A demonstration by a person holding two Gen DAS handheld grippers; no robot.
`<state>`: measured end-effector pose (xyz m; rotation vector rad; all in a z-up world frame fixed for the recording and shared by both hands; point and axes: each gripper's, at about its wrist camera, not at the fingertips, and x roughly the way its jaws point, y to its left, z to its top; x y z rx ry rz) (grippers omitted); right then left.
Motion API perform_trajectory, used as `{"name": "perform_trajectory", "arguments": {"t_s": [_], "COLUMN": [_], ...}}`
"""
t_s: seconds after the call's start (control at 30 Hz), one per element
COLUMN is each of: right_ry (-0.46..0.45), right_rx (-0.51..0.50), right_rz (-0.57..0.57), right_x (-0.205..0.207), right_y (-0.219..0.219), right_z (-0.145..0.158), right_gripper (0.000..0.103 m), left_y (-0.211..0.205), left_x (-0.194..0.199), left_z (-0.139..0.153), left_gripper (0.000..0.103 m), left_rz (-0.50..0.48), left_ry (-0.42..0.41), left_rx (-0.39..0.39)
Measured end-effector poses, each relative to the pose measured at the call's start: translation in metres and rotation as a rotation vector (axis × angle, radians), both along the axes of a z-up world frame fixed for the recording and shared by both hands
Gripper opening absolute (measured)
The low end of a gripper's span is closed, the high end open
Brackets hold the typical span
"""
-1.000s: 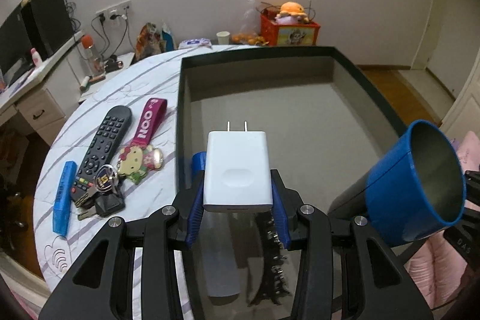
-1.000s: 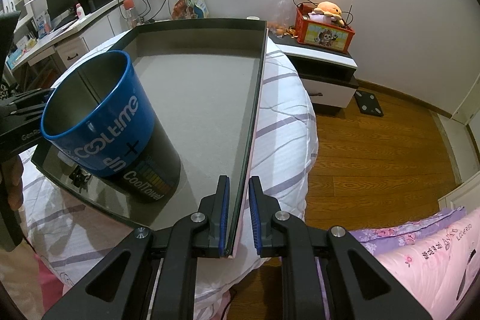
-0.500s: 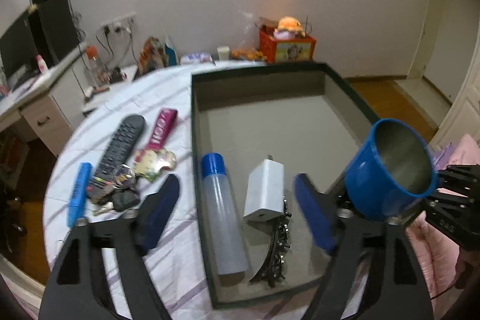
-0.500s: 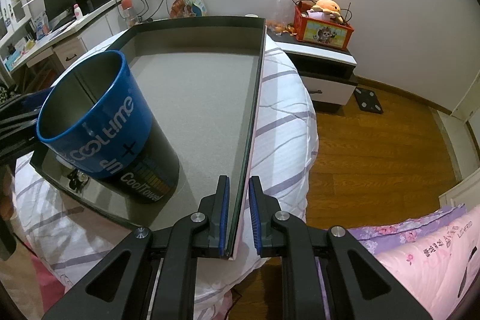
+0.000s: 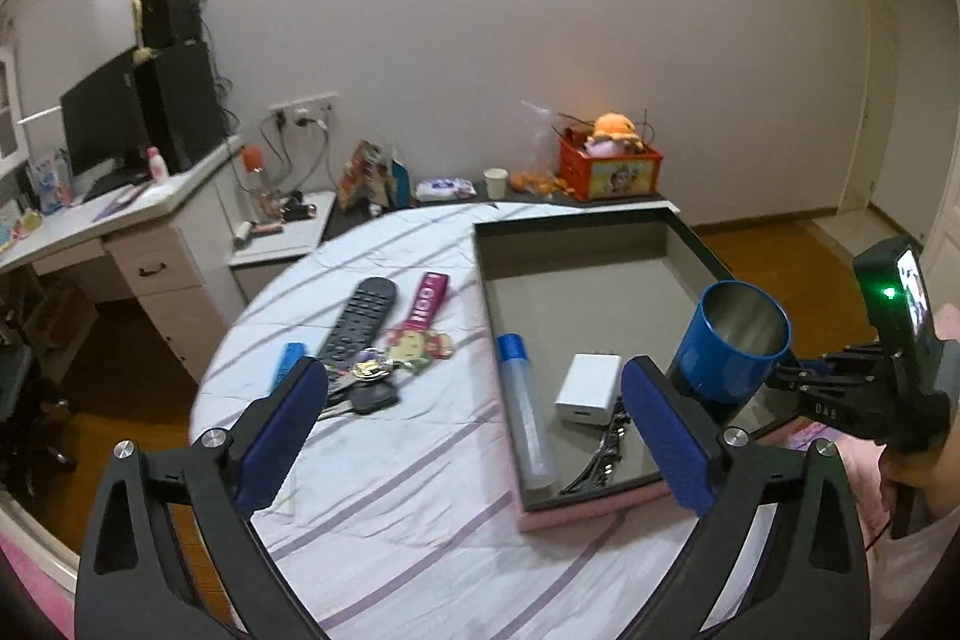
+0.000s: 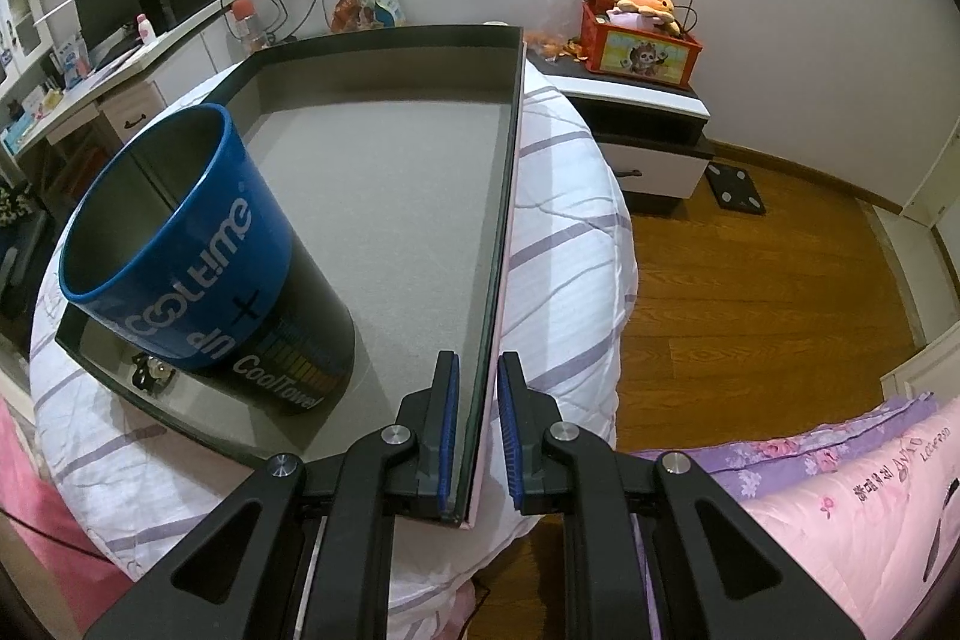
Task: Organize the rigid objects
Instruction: 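Move the left gripper back to the blue highlighter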
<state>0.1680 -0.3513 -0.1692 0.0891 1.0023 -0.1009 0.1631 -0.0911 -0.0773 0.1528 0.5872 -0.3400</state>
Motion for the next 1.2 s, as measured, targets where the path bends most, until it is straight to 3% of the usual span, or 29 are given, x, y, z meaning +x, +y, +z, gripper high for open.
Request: {"name": "perform_trajectory", "arguments": {"t_s": [0.67, 1.2], "right_ry": [0.013, 0.016], "right_rx": [-0.012, -0.021], "right_rz": [-0.049, -0.054], "right_x": [0.001, 0.002], "right_y": [0.004, 0.006], "right_z": [0.000, 0.000], "right_gripper": [0.014, 0.014], "left_y": [0.052, 0.078], "left_x": [-0.026, -0.014], "left_z": [0.009, -0.003], "left_gripper": [0.102, 0.102], "left_rz": [0.096, 0.142], "left_ry": [-0.045, -0.020], "left_rx": [-0.013, -0.016]}}
